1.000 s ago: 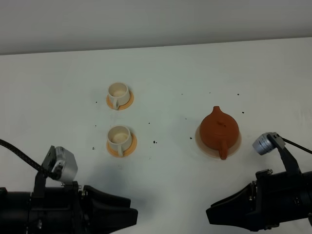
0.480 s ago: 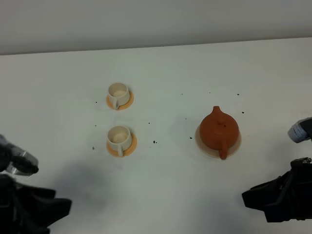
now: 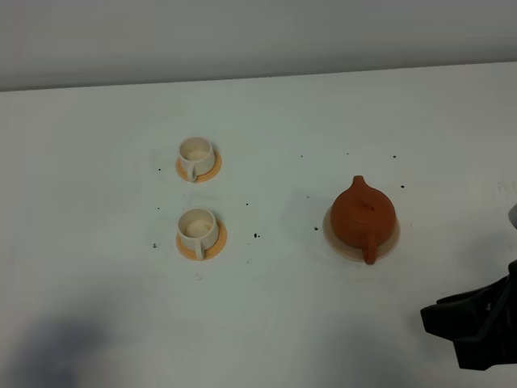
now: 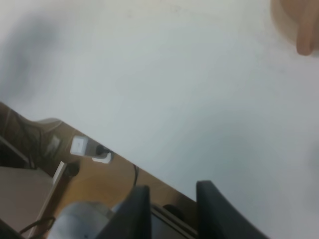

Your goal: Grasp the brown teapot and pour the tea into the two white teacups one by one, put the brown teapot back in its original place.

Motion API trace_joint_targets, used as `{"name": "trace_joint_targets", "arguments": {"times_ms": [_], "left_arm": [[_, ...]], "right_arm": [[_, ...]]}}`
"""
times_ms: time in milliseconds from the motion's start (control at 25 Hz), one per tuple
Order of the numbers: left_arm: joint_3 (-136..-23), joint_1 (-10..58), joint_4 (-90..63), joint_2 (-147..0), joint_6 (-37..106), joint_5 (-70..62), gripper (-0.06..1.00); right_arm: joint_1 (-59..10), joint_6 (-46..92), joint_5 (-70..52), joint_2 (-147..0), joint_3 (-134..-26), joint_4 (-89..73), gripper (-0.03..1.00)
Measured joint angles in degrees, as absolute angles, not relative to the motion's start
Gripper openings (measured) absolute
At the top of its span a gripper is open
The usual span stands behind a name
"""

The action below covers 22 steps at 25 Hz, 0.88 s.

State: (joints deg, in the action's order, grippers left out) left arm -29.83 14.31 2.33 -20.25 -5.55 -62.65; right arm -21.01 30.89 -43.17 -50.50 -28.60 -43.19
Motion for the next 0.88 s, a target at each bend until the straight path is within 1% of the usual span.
{"name": "trace_joint_targets", "arguments": {"times_ms": [200, 480, 560, 880], "left_arm": [[-29.27, 14.31, 2.12, -13.12, -4.77, -61.70, 0.39], [-29.11, 13.84, 1.93, -7.23, -4.12, -61.59, 0.39], [-29.11, 12.31, 1.93, -5.40, -4.06, -61.59, 0.39], [-29.11, 2.63, 1.93, 0.28, -3.99, -61.59, 0.39]], "right_arm": [[-21.01, 30.76, -42.77, -50.50, -28.60, -43.20, 0.24], [-21.01, 30.76, -40.37, -50.50, -28.60, -43.20, 0.24], [-21.01, 30.76, -39.39, -50.50, -28.60, -43.20, 0.24], [-21.01, 30.65, -36.49, -50.50, -28.60, -43.25, 0.24]]}}
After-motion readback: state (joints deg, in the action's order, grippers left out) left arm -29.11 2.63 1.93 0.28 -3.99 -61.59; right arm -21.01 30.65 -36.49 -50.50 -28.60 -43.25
